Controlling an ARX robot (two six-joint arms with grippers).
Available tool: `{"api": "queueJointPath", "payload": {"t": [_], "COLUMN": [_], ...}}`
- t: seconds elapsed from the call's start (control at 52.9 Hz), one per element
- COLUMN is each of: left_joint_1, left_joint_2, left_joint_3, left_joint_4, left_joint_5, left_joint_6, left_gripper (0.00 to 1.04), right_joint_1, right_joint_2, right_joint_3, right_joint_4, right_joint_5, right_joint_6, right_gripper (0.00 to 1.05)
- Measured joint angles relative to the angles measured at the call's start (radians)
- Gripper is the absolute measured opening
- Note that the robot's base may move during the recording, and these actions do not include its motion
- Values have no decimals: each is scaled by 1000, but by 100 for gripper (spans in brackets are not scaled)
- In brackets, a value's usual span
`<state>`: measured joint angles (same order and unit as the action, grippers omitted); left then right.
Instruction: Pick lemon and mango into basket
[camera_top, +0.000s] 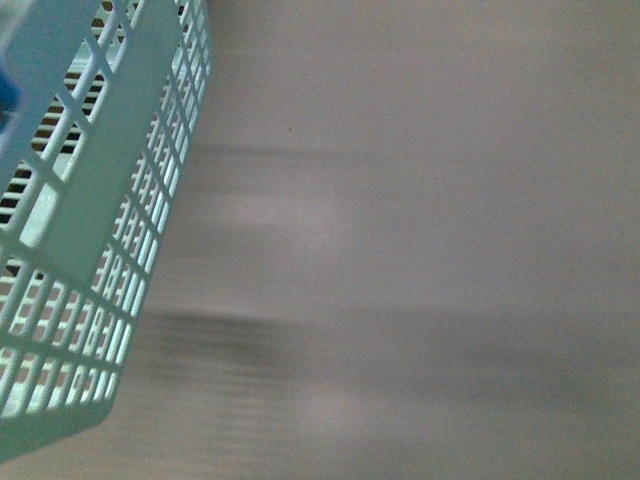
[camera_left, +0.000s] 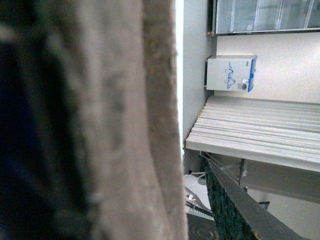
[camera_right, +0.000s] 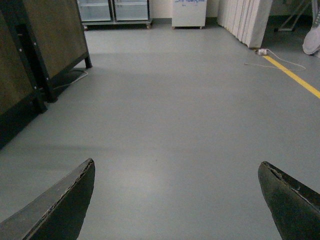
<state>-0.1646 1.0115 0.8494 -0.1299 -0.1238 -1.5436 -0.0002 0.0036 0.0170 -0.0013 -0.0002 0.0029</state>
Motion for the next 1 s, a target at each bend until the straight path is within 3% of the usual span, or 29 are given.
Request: {"api": "queueJointPath", "payload": {"t": [1.002], "left_joint_1": [0], "left_joint_2": [4], "left_joint_3": [0], "left_joint_4": [-2], "left_joint_5": [0], "left_joint_6": [2], "left_gripper": [29], "right_joint_1": [0], "right_joint_2": [0], "right_joint_3": [0], "right_joint_4": [0], "right_joint_5": [0], "right_joint_6": [0], "right_gripper": [96]}}
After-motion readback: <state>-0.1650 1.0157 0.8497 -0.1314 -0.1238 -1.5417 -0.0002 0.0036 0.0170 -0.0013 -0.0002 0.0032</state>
